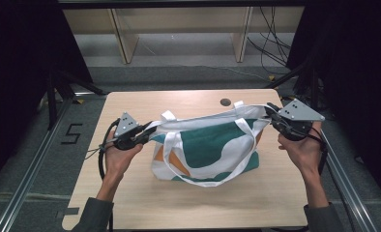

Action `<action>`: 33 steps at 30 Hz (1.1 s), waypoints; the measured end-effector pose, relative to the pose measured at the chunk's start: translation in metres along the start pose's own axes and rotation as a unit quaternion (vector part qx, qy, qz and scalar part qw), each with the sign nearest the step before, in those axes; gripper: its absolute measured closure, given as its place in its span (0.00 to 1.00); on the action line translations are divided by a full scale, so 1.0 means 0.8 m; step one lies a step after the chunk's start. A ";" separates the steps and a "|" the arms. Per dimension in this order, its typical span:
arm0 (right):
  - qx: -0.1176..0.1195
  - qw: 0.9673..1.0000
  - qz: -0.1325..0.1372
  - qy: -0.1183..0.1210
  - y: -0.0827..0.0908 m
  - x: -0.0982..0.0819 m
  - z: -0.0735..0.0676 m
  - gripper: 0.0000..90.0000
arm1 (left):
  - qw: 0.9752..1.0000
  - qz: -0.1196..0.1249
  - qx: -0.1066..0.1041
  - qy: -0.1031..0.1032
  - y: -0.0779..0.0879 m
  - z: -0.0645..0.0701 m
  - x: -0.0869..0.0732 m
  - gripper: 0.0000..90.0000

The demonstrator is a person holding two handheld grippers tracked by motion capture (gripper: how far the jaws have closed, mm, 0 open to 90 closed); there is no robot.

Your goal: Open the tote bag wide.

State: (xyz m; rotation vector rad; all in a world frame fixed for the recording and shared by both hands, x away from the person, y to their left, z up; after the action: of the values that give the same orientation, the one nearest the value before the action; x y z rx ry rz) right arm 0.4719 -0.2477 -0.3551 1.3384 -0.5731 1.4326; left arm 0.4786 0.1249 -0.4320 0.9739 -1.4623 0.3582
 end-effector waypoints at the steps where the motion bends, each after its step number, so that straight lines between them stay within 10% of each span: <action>1: 0.001 1.000 0.002 -0.005 -0.005 -0.004 0.001 0.94 | 1.000 -0.003 -0.004 0.013 -0.005 0.001 -0.006 0.90; 5: 0.017 0.999 -0.010 -0.033 -0.012 -0.012 0.000 0.88 | 1.000 -0.008 -0.008 0.026 -0.012 0.001 -0.014 0.90; 6: 0.002 0.997 0.006 -0.071 -0.009 -0.005 0.007 0.67 | 1.000 -0.011 -0.004 0.019 -0.011 0.001 -0.013 0.90; 8: -0.021 0.996 0.009 -0.092 0.000 0.001 0.015 0.56 | 1.000 -0.008 -0.004 0.019 -0.011 0.001 -0.011 0.90; 13: -0.013 0.997 0.006 -0.077 0.023 0.013 0.007 0.51 | 1.000 -0.023 0.005 0.007 -0.014 0.001 -0.017 0.90; 16: 0.047 0.992 0.014 -0.118 0.039 0.025 0.000 0.50 | 1.000 -0.025 0.004 0.009 -0.017 0.000 -0.019 0.90; 21: 0.050 0.990 0.033 -0.125 0.054 0.035 0.003 0.49 | 0.999 -0.033 0.009 0.005 -0.021 0.001 -0.023 0.90; 27: 0.099 0.989 0.015 -0.107 0.073 0.039 -0.040 0.48 | 0.999 -0.028 0.011 0.018 -0.020 -0.001 -0.022 0.84; 33: 0.166 0.980 -0.021 -0.106 0.054 0.015 -0.095 0.50 | 0.998 -0.023 0.021 0.049 -0.015 -0.008 -0.023 0.68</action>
State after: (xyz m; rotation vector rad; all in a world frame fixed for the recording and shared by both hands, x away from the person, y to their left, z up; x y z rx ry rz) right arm 0.4037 -0.1916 -0.3511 1.7733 -0.4501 1.4014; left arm 0.4896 0.1289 -0.4516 1.0077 -1.3458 0.3985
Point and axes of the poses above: each handheld gripper's, and its own axes: y roughly backward along the jaws, x roughly out of its top, z roughly to its right, the point moved 8 cm from there along -y, roughly forward along the jaws, and after that the axes turned 8 degrees about -y, right-handed, at the moved point
